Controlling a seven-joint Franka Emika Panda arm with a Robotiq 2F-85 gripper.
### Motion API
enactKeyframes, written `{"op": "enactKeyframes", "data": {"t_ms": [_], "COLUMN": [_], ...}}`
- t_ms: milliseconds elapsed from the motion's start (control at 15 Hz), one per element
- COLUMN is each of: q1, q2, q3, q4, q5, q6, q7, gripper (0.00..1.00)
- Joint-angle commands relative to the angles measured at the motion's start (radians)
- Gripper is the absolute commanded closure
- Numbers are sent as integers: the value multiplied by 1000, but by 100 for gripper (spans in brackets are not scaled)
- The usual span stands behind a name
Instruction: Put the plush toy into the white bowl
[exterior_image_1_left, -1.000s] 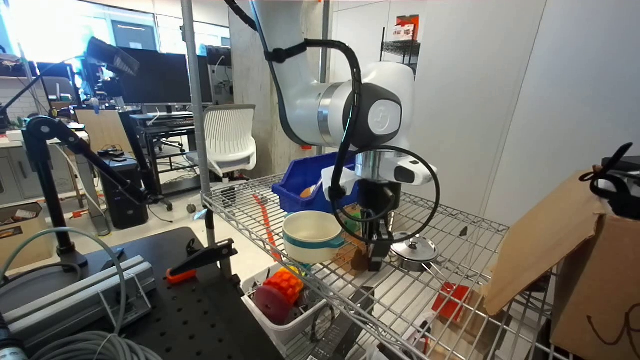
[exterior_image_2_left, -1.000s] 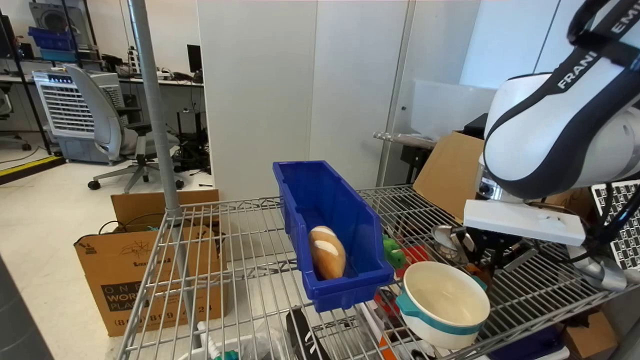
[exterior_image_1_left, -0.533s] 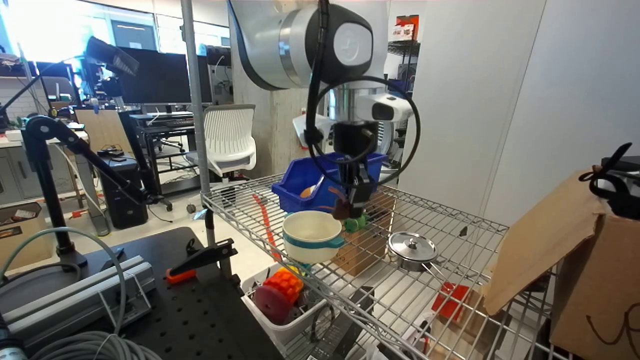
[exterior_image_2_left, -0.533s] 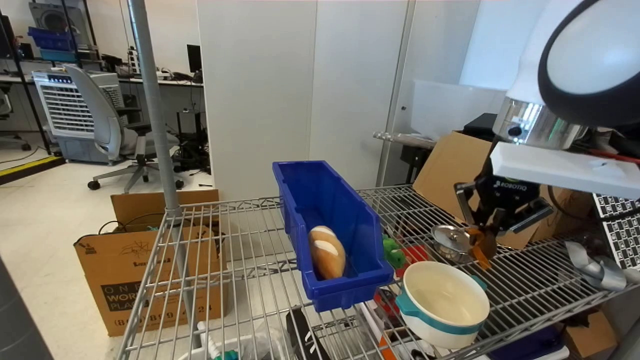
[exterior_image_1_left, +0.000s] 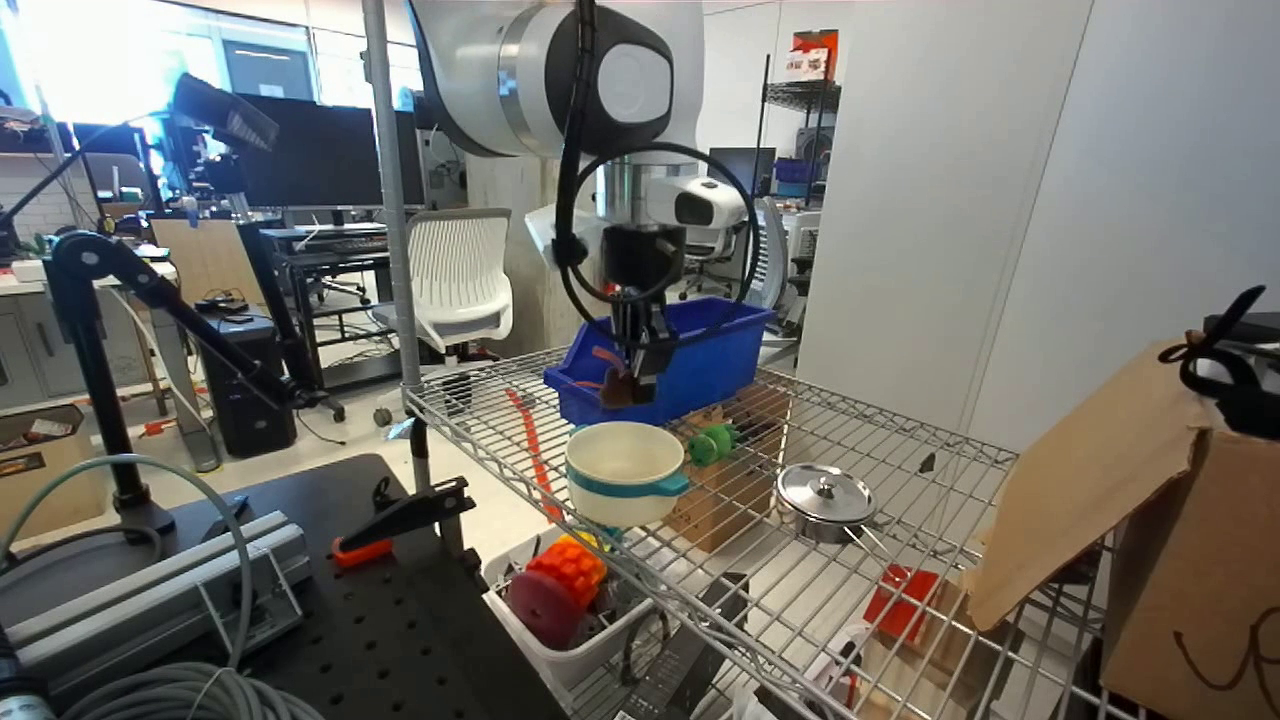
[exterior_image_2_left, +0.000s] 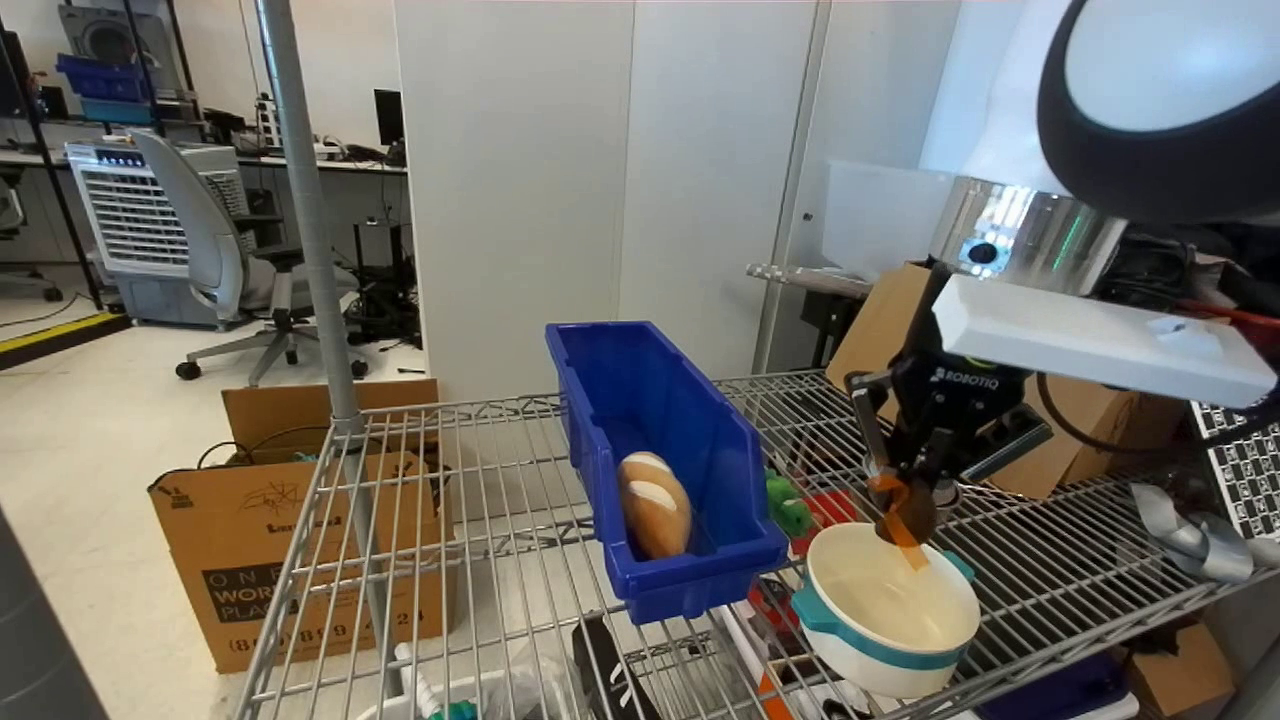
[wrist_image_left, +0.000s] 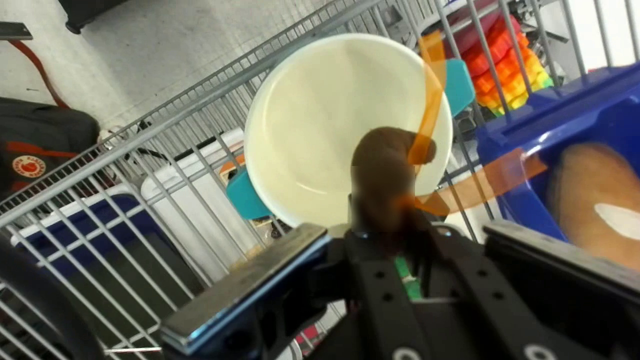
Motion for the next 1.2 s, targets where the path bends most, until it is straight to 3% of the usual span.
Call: {"op": "enactKeyframes", "data": {"t_ms": [0, 600, 667, 867, 1133], "q1": [-18, 45, 50, 56, 38], "q2": [58, 199, 205, 200, 133], "q3": [26, -52, -59, -59, -19], "q4": [28, 99, 108, 111, 78], "q5": [39, -23, -25, -25, -6], "q6": [-29, -2, -4, -23, -76], "q7": [-74, -45, -45, -59, -110], "gripper": [96, 96, 58, 43, 14]}}
